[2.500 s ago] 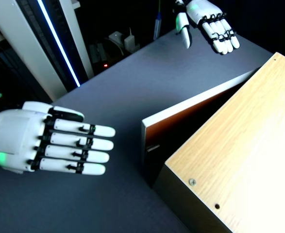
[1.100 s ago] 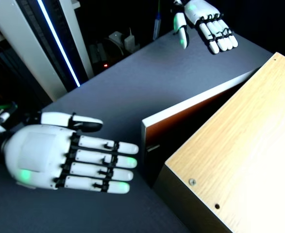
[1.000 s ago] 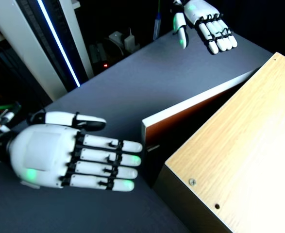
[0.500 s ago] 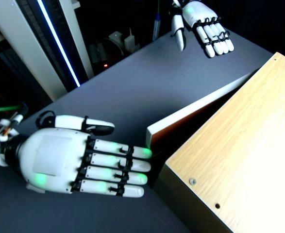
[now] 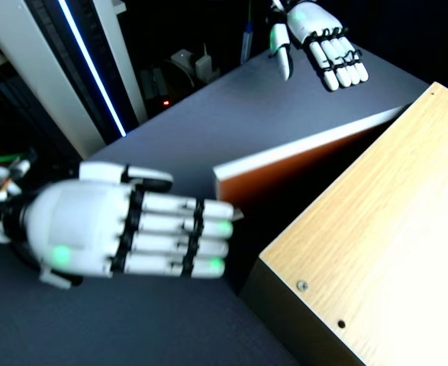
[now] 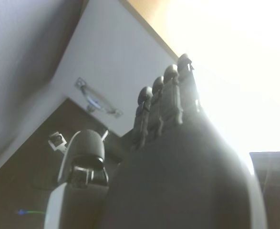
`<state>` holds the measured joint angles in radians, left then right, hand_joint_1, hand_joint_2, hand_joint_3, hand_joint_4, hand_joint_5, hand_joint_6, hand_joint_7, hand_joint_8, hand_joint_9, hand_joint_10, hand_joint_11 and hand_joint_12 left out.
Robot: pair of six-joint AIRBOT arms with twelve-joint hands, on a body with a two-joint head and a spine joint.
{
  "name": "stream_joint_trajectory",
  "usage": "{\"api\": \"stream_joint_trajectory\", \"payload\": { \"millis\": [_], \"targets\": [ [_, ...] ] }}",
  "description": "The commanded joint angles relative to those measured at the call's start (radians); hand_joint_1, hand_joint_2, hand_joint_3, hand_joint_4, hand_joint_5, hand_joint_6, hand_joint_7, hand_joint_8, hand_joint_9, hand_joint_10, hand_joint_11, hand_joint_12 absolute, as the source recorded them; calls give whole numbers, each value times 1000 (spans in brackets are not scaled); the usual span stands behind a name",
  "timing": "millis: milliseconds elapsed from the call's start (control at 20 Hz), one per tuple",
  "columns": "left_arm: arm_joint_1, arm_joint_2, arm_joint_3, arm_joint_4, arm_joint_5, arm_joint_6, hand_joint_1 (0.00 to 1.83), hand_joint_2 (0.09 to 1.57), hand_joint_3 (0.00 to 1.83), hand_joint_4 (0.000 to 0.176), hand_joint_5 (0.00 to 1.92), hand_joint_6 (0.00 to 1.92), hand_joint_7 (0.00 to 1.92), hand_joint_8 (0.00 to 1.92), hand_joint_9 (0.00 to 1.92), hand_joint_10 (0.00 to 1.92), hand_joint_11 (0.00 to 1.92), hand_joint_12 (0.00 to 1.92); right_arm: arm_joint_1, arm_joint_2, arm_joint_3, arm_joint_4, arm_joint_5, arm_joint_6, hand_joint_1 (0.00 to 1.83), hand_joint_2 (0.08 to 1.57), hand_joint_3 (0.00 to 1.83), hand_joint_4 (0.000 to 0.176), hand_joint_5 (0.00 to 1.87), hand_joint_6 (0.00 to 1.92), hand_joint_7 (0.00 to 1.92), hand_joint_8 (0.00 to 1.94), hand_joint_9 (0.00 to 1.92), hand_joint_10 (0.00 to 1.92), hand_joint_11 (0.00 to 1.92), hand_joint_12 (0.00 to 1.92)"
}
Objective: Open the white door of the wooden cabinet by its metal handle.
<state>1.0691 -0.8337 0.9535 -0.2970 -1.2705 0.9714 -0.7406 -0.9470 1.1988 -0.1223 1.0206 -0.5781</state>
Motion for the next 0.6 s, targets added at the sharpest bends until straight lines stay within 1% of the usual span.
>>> {"api": "stream_joint_trajectory", "payload": {
  "millis": [0,250,350,550],
  "targets": [
    [-3,4,4,-3,-128,-2,0,1503,1,0,68,3,0,0,0,0,0,0,2,18,-4,36,148,4,0,1507,4,0,11,3,0,0,0,0,0,0],
    [3,4,3,-8,-132,-5,0,1504,1,0,61,0,0,0,0,0,10,4,-8,33,-31,23,181,5,0,1541,15,0,21,6,0,0,0,0,0,0],
    [3,4,2,-8,-133,-5,0,1504,0,0,69,3,10,4,0,0,15,6,-8,33,-36,7,185,14,0,1490,0,0,16,2,0,0,0,0,0,0],
    [3,4,1,-8,-135,-5,0,1509,3,0,55,0,10,2,0,0,2,0,-8,32,-43,-40,186,45,0,1452,0,0,22,4,0,0,0,0,0,0]
  ]
}}
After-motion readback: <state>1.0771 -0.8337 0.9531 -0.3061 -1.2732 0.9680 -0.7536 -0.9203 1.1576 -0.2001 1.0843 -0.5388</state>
